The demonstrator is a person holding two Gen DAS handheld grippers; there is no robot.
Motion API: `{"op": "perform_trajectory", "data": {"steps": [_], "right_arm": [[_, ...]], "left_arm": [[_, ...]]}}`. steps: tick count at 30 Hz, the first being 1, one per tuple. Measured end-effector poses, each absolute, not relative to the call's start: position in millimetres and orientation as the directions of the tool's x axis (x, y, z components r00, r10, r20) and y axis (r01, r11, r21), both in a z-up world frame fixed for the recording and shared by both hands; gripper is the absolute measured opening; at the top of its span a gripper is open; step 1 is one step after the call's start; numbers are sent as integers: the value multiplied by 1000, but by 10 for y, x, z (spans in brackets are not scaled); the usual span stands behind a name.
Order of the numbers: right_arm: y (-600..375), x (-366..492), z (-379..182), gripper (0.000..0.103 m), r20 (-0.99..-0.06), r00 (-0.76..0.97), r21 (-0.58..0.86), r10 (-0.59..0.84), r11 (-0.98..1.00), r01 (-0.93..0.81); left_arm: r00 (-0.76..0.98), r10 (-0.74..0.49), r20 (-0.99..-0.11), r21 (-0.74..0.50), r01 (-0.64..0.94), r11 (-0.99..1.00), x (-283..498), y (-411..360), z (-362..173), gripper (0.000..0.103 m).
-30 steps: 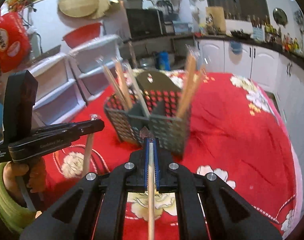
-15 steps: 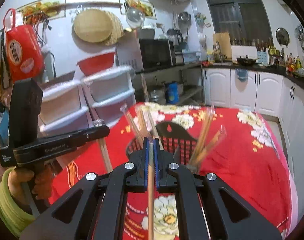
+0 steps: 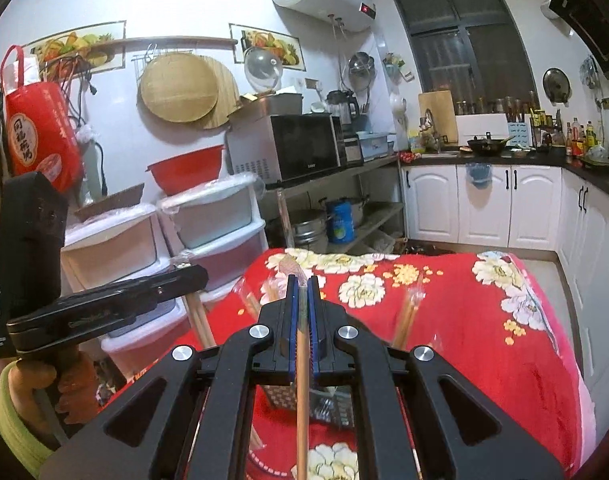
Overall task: Organize utensils
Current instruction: 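Lift both chopstick pairs and carry them above the mesh caddy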
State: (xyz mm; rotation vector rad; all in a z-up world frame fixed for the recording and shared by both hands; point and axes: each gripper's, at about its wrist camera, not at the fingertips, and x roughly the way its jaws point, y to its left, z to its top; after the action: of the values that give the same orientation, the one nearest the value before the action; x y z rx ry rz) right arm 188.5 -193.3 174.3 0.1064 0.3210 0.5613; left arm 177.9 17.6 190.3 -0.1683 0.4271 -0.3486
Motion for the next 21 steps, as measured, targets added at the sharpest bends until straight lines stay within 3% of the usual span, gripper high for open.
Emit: {"op": "perform_trajectory", "data": {"steps": [21], "right_arm": [[-1934, 2443, 2136, 5, -141, 874, 156, 465, 882, -444]], "left_arm": [[893, -331, -305, -187, 284, 940, 2189, -15, 2229, 1]]}}
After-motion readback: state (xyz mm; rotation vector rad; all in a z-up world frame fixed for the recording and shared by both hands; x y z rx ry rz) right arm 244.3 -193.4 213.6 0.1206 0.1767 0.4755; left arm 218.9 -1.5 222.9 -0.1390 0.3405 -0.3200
